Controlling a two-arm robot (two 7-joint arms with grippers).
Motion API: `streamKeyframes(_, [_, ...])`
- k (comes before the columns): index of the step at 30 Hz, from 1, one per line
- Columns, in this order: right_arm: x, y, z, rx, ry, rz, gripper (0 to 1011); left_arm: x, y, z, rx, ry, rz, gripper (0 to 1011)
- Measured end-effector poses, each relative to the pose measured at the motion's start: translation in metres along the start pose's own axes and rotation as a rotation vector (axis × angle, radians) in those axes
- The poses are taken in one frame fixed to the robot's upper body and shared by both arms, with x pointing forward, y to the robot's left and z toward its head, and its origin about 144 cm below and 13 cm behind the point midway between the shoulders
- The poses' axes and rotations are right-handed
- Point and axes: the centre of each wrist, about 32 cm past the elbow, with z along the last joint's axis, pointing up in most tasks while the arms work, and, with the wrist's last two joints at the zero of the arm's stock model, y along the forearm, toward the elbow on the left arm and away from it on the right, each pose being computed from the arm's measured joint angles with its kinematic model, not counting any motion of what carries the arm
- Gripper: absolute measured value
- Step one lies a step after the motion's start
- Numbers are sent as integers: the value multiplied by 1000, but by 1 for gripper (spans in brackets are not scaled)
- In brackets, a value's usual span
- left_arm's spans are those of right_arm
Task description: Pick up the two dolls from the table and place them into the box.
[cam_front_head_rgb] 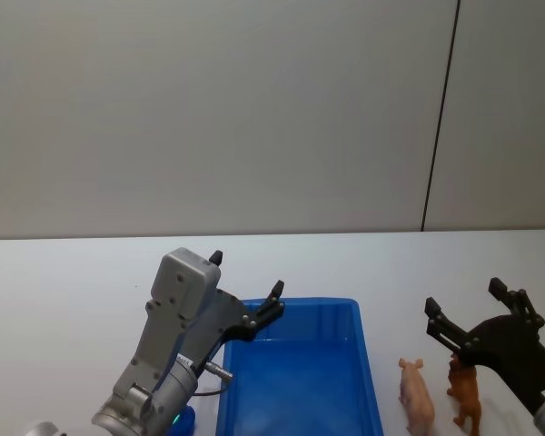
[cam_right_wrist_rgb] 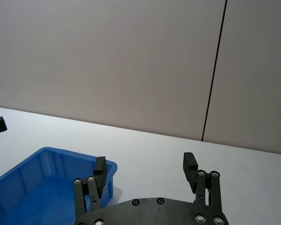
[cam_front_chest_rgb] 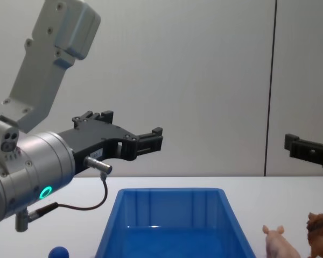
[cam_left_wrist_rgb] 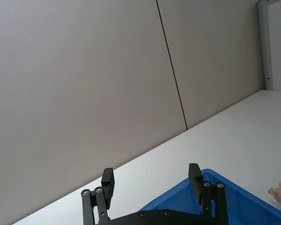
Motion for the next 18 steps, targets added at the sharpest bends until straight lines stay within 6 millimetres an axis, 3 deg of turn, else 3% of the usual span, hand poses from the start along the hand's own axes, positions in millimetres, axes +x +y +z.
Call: streamKeyframes(18, [0, 0, 0, 0, 0, 0, 1001, 0, 0, 0, 0, 0, 0, 1001])
